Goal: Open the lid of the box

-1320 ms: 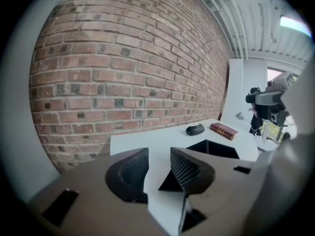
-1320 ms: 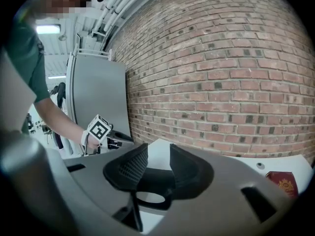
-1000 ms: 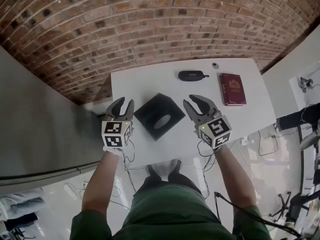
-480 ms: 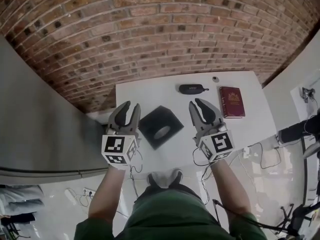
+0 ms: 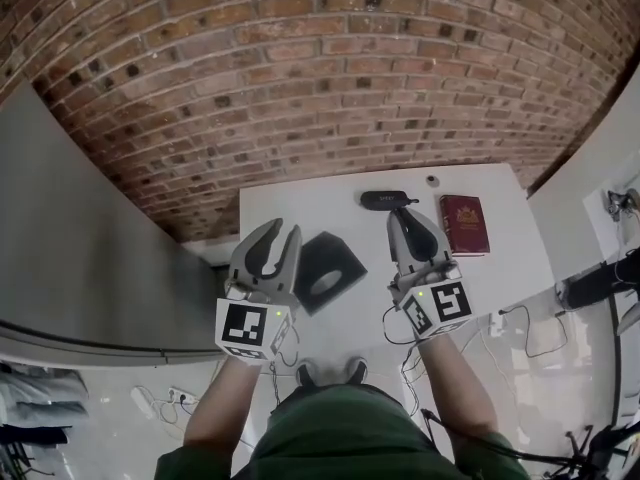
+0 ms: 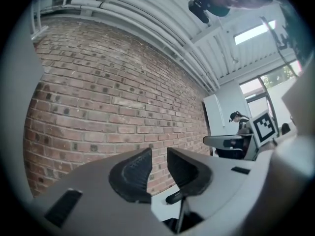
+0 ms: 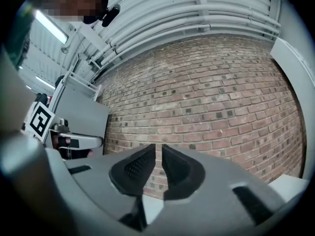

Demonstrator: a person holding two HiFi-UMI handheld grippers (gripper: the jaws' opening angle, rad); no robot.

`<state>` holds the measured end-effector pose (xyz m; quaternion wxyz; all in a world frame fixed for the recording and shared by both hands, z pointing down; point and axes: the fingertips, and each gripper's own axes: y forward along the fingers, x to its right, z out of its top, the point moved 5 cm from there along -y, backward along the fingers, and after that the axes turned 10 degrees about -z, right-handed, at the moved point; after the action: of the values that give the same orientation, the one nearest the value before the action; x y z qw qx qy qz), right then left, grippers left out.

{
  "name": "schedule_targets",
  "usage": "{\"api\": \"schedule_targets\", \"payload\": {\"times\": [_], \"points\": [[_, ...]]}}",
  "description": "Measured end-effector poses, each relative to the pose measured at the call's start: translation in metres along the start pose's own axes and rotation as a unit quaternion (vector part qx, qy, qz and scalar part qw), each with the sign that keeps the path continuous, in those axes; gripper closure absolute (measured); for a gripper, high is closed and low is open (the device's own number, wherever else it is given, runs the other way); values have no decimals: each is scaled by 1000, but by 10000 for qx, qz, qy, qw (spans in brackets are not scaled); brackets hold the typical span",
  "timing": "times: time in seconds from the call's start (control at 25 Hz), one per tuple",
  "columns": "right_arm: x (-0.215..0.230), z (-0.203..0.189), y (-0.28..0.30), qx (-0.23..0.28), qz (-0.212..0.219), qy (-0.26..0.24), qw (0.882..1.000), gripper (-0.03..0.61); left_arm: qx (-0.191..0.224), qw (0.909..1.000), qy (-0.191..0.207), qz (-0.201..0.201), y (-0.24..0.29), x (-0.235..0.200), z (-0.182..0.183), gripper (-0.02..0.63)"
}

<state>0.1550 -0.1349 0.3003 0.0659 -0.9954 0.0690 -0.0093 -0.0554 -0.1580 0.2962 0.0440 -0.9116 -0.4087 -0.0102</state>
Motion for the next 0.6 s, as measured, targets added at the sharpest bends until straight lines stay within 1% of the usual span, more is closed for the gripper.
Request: {"api": "schedule_targets", "payload": {"times": [0.16, 0.32, 0.52, 0.6], "points": [[0, 3, 0, 46, 49, -4, 10000, 551, -36, 9997, 234, 23, 2, 6, 12, 523], [2, -1, 2, -34, 38, -88, 9999, 565, -31, 9999, 132, 80, 3, -5, 2, 528], [14, 0, 8, -75, -100, -234, 9996, 566, -145, 9985, 14, 529, 2, -32, -7, 537], [19, 0, 10, -85, -129, -244, 9996, 568, -143, 9980, -1, 619, 1, -37, -6, 540]]}}
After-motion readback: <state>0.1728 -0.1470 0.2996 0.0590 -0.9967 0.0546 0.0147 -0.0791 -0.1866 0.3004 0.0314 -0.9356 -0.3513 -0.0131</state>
